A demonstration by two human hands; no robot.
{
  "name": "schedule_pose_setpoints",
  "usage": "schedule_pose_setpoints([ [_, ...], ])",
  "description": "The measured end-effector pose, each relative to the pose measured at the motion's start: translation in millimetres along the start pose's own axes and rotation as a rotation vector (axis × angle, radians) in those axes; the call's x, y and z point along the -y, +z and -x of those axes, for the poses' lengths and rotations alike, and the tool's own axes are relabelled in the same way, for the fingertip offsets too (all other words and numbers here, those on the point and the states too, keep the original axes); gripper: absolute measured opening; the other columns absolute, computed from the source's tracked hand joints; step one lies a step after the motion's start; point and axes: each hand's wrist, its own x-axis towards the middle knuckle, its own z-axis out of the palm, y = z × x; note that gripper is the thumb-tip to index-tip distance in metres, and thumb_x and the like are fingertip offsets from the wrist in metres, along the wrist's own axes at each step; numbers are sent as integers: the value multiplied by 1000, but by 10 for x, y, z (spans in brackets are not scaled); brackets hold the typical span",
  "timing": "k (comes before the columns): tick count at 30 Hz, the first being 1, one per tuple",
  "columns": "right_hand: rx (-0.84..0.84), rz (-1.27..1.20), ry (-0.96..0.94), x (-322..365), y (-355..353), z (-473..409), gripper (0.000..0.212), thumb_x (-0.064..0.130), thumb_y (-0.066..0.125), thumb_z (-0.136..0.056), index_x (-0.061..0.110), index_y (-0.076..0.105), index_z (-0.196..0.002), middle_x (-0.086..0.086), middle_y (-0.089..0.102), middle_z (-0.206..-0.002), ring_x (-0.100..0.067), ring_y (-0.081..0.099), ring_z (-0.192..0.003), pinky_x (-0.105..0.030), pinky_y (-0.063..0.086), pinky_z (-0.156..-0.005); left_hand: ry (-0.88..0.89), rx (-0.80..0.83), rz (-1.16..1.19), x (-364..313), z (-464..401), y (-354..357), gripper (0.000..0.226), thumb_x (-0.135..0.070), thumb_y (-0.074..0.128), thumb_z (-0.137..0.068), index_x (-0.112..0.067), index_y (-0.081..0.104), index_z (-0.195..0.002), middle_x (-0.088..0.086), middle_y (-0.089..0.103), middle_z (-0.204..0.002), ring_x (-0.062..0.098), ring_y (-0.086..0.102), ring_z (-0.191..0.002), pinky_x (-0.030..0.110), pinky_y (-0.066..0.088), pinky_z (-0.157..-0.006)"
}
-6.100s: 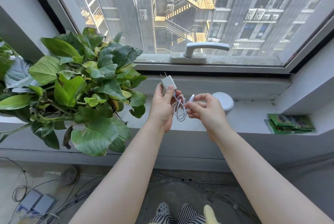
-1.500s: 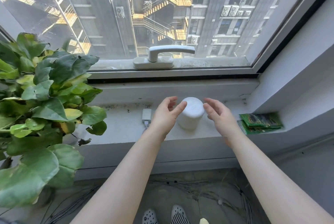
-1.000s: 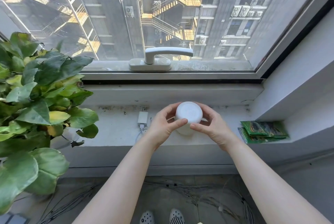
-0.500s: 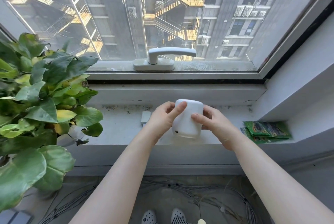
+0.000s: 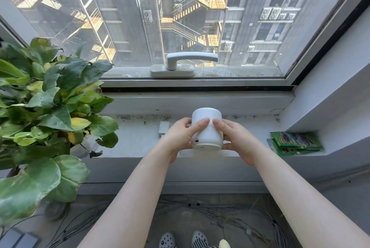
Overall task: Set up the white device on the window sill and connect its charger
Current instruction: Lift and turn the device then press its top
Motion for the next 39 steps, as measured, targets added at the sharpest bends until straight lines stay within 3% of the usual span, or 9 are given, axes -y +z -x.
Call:
schedule_pose_setpoints([
  [5, 85, -82, -114, -96, -58, 41, 73, 48, 68, -73, 27, 46, -138, 3, 64, -129, -15, 62, -117, -37, 52, -94, -90, 45, 187, -45, 50, 21, 61, -56, 62, -80, -8, 60, -119, 12, 74, -106, 23, 73, -88, 34, 58, -78],
  [9, 170, -115, -191, -110, -80, 62, 81, 33, 73, -70, 31, 39, -143, -1, 59, -136, -19, 55, -126, -36, 43, -105, -144, 103, 385, -58, 76, 83, 61, -56, 58, -83, -5, 60, -117, 20, 73, -100, 29, 72, -84, 39, 57, -84],
  [13, 97, -156, -190, -148, -91, 17, 81, 32, 77, -69, 29, 42, -141, -3, 62, -133, -21, 56, -124, -41, 40, -108, -160, 137, 489, -80, 71, 117, 64, -53, 55, -86, 0, 56, -122, 23, 72, -97, 30, 73, -84, 41, 57, -85],
  [19, 65, -128, -119, -108, -184, 3, 66, 41, 73, -67, 22, 56, -129, -3, 68, -121, -19, 64, -113, -32, 51, -91, -39, -17, 79, -50, 4, 52, 57, -56, 54, -85, -12, 56, -122, 12, 64, -124, 22, 63, -112, 34, 49, -100],
  [22, 108, -17, -81, -36, -229, 4, 54, 47, 68, -73, 28, 62, -123, 1, 70, -118, -16, 64, -112, -30, 53, -86, 1, 1, -87, -69, -9, -21, 96, -76, 61, -63, -22, 45, -140, -4, 52, -140, 16, 54, -121, 35, 43, -106],
  [25, 148, 72, -47, 35, -240, -13, 40, 45, 63, -80, 34, 65, -118, 8, 72, -111, -10, 65, -108, -29, 54, -86, 10, 34, -148, -88, -19, -35, 109, -77, 67, -51, -25, 40, -143, -5, 51, -141, 15, 57, -119, 36, 46, -103],
  [27, 168, 129, -38, 88, -228, -29, 37, 47, 61, -81, 36, 66, -116, 9, 72, -111, -9, 65, -107, -32, 53, -91, 5, 69, -145, -89, -22, -36, 100, -70, 71, -55, -20, 48, -138, -2, 58, -134, 12, 60, -117, 33, 50, -99],
  [31, 113, 108, -30, 111, -224, -63, 43, 54, 60, -80, 36, 64, -118, 11, 70, -115, -9, 63, -111, -36, 52, -93, -14, 110, -65, -87, -4, -26, 51, -54, 66, -77, -16, 69, -111, 1, 74, -111, 11, 68, -106, 32, 52, -96],
  [39, -9, -173, -9, -43, -182, -87, 49, 35, 69, -79, 16, 61, -124, -7, 68, -123, -23, 65, -113, -41, 53, -95, -100, -25, 193, -44, -67, -12, 53, -44, 68, -80, -4, 65, -115, 14, 72, -109, 27, 69, -103, 34, 56, -89],
])
